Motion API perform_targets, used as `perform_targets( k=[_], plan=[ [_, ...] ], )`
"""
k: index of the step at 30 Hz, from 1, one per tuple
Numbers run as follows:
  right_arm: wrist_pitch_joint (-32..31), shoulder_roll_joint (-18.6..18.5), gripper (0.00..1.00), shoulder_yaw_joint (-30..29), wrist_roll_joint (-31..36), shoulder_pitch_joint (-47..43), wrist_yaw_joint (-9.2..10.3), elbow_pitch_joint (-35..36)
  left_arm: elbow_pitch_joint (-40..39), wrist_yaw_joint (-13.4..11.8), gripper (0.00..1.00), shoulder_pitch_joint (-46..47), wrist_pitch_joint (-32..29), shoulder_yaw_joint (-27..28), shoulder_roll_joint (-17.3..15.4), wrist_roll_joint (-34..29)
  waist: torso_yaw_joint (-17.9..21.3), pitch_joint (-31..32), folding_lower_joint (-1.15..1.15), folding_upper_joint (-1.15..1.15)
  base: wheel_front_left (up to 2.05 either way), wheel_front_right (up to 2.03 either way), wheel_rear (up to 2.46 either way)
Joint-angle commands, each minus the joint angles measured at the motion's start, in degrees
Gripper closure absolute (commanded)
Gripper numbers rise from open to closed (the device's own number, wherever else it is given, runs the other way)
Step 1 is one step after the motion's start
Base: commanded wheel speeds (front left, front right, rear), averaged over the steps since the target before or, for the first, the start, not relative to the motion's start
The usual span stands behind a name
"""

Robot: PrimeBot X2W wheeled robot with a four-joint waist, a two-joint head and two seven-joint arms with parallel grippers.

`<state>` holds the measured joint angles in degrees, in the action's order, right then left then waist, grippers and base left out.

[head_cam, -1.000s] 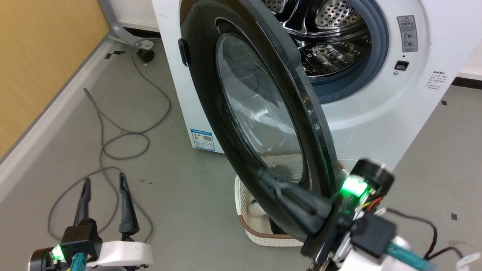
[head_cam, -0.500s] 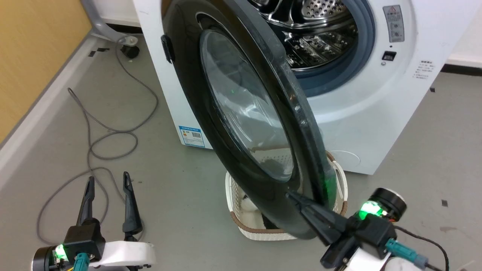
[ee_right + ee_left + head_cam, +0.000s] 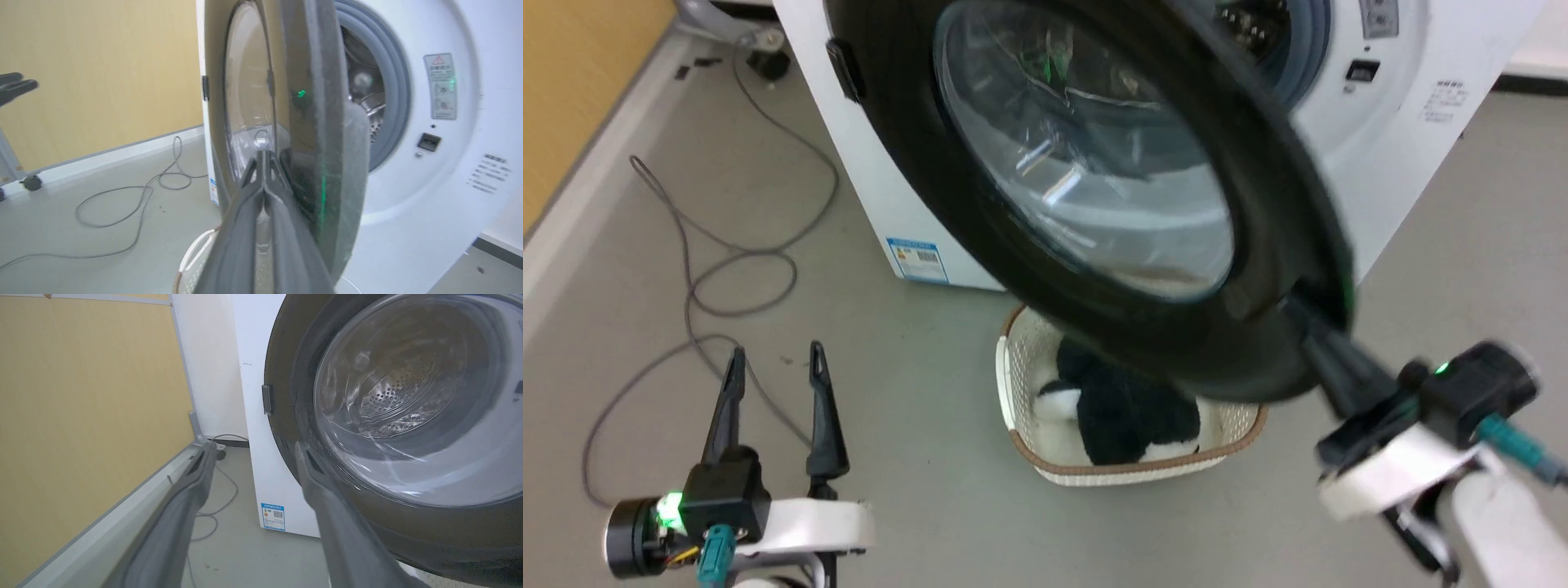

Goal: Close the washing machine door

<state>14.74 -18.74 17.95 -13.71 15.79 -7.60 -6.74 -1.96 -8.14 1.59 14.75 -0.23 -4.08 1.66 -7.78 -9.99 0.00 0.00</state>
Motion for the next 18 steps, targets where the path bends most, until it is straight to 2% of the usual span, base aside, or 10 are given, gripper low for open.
perform_targets(
  k=[1,10,18],
  plan=[
    [0.3,-0.2,1.0,-1.2,0.9,1.9,0.11,-1.2,-0.3,0.0,0.0,1.4,0.2,-0.2,0.3,-0.1,0.1,-1.3,0.0,0.0,0.0,0.0,0.0],
    [0.3,-2.2,1.0,-7.4,3.0,13.4,0.11,-10.3,-0.5,0.1,0.0,5.3,0.2,-2.0,0.8,0.2,-0.9,-6.7,0.0,0.0,0.0,0.0,0.0],
    [0.3,-4.6,1.0,-11.4,1.0,23.2,0.11,-18.9,-0.5,0.0,0.0,8.0,0.2,-2.9,1.0,0.9,-2.5,-10.7,0.0,0.0,0.0,0.0,0.0]
  ],
)
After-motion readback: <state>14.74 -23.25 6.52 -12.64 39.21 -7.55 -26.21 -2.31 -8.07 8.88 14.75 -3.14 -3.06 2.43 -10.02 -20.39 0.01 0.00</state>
